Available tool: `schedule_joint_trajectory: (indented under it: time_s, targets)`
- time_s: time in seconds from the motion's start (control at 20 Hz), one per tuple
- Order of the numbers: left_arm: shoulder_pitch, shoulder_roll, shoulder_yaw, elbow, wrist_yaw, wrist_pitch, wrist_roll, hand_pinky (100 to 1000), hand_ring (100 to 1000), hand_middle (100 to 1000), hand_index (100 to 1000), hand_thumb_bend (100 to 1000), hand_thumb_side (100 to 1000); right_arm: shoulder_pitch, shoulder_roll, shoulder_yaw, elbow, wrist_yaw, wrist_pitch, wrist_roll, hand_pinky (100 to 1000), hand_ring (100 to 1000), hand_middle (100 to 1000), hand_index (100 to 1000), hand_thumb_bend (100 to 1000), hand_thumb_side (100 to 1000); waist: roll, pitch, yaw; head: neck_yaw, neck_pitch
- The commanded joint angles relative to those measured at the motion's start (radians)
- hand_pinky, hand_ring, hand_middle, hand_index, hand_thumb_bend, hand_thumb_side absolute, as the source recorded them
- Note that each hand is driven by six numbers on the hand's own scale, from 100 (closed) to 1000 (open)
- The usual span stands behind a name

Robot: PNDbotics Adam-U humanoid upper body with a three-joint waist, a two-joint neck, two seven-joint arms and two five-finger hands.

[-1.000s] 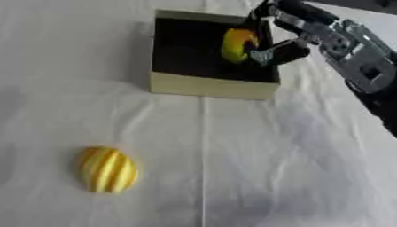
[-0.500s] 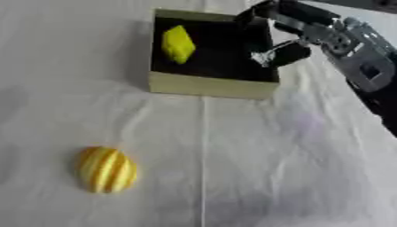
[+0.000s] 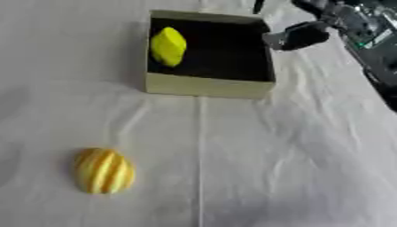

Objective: Pick up objects on the table and place them in the box.

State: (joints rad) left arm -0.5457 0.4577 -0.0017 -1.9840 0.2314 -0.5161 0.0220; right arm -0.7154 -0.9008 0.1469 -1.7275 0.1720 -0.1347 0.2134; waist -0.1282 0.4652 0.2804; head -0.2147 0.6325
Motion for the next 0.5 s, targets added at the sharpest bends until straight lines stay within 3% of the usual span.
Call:
schedule_joint_trajectory:
  time_s: [0.05,0.15,0.3,0.35,0.4,0.45,0.5]
  targets:
    - [-0.003,0.078,0.015,-0.016,-0.026,-0.013,0.014,879,794,737,858,100,610,0.078,-0.095,-0.098,-0.213,-0.119,0.046,-0.104,889,833,516,825,100,100,0.016,-0.028,-0.009,0.021,-0.002]
    - [0.006,0.142,0.019,-0.016,-0.062,-0.014,0.023,876,795,739,862,100,601,0.147,-0.116,-0.152,-0.258,-0.193,0.006,-0.192,887,826,508,813,100,117,0.027,-0.026,-0.022,0.041,-0.005]
    - [0.023,0.267,0.012,-0.016,-0.148,0.000,0.027,868,799,743,867,100,543,0.251,-0.132,-0.227,-0.271,-0.253,-0.108,-0.298,882,818,508,806,100,100,0.045,-0.023,-0.045,0.063,-0.007]
    - [0.028,0.309,0.007,-0.016,-0.182,0.008,0.025,865,802,733,868,100,531,0.283,-0.134,-0.250,-0.272,-0.259,-0.144,-0.328,880,815,514,803,100,376,0.050,-0.022,-0.052,0.069,-0.008]
    - [0.035,0.357,-0.001,-0.016,-0.220,0.013,0.018,861,805,748,874,100,460,0.314,-0.134,-0.271,-0.272,-0.259,-0.174,-0.357,878,813,508,800,100,100,0.056,-0.021,-0.061,0.074,-0.008]
    - [0.041,0.408,-0.009,-0.016,-0.262,0.015,0.009,859,809,750,878,100,422,0.346,-0.132,-0.292,-0.272,-0.256,-0.201,-0.388,877,811,508,799,100,100,0.061,-0.020,-0.069,0.079,-0.007]
    - [0.047,0.456,-0.017,-0.016,-0.303,0.010,0.001,855,820,753,874,100,365,0.377,-0.130,-0.311,-0.272,-0.251,-0.224,-0.419,876,810,514,798,100,166,0.065,-0.019,-0.077,0.083,-0.007]
